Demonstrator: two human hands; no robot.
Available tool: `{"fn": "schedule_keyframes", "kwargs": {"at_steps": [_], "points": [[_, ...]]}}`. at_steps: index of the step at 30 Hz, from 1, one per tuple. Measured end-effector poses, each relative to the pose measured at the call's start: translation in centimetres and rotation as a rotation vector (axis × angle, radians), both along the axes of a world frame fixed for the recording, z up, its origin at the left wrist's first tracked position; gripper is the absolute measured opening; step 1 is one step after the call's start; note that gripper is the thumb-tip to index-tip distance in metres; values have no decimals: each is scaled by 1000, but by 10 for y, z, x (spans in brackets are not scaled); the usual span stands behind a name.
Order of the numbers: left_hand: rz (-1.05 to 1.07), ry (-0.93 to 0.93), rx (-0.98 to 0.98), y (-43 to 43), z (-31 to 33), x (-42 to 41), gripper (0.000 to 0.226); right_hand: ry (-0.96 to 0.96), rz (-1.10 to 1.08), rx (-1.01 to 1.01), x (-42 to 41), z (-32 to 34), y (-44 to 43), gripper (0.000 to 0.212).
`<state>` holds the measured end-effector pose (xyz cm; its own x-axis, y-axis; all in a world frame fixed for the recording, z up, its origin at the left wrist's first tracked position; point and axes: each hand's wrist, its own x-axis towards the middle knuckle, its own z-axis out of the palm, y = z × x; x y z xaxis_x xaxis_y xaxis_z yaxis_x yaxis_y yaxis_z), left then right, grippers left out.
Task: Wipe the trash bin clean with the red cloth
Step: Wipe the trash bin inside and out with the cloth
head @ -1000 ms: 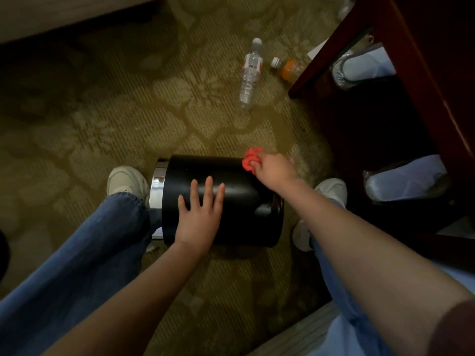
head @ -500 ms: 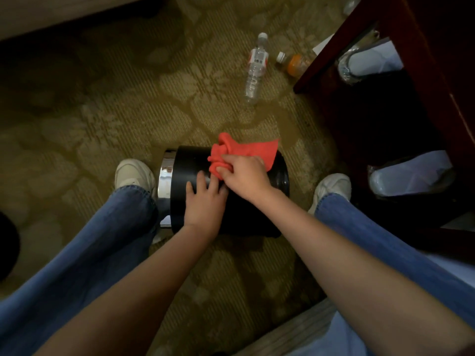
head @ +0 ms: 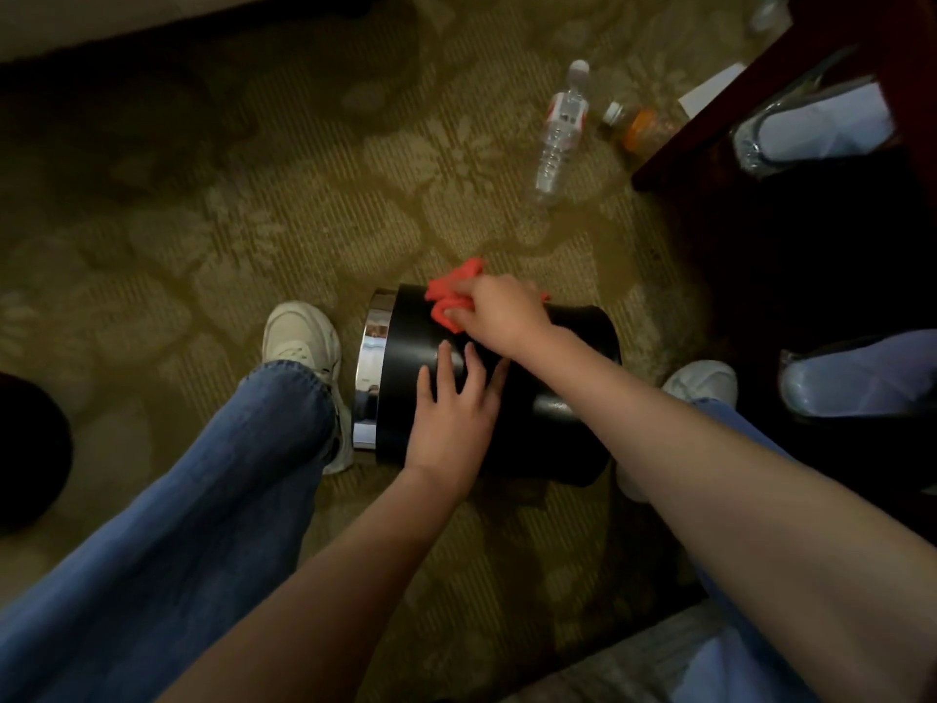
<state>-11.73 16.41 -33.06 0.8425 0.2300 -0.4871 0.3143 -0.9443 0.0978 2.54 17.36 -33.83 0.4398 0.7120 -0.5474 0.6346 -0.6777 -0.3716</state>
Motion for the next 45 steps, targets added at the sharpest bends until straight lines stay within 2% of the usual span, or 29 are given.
{"fn": "schedule_keyframes", "kwargs": {"at_steps": [5,9,12,14,16,18,20,22,24,26,30,32,34,36,42,44,45], "points": [[-51,-126,59,0,-2,2,54,-61,266,72,-23,21,0,28],[9,-46,59,-2,-5,0,59,-39,117,42,-14,3,11,29],[13,-79,41,2,-2,2,57,-2,-46,-8,-3,-14,26,30],[-24,-16,3,4,-8,-2,69,28,-86,-60,2,-22,38,29],[-47,74,-25,4,3,-1,67,38,-94,-76,3,-24,40,29],[-10,23,-23,3,-1,-1,60,-8,-24,-33,2,-17,34,30],[42,-52,22,0,2,-1,56,-36,143,39,-5,1,21,32],[-15,-1,8,4,2,-1,55,-23,309,129,-17,15,9,34],[-49,174,-21,6,6,5,50,-25,439,184,-32,17,1,36],[-82,188,-12,11,12,10,44,-42,479,179,-36,8,-3,39],[-110,126,-9,18,7,12,44,37,341,211,-24,-2,-4,42],[-89,85,-25,21,2,12,53,67,216,215,-17,-6,5,39],[-85,-35,-9,23,2,12,68,85,85,183,-9,-10,16,39],[-60,-106,-8,21,0,9,79,93,29,129,-2,-16,22,41],[-128,-111,-22,34,1,-11,77,131,-52,54,17,-27,17,42],[-150,-94,15,44,-2,-20,79,134,-57,52,19,-30,15,40],[-162,-100,57,45,-3,-25,73,134,-62,49,19,-31,15,40]]}}
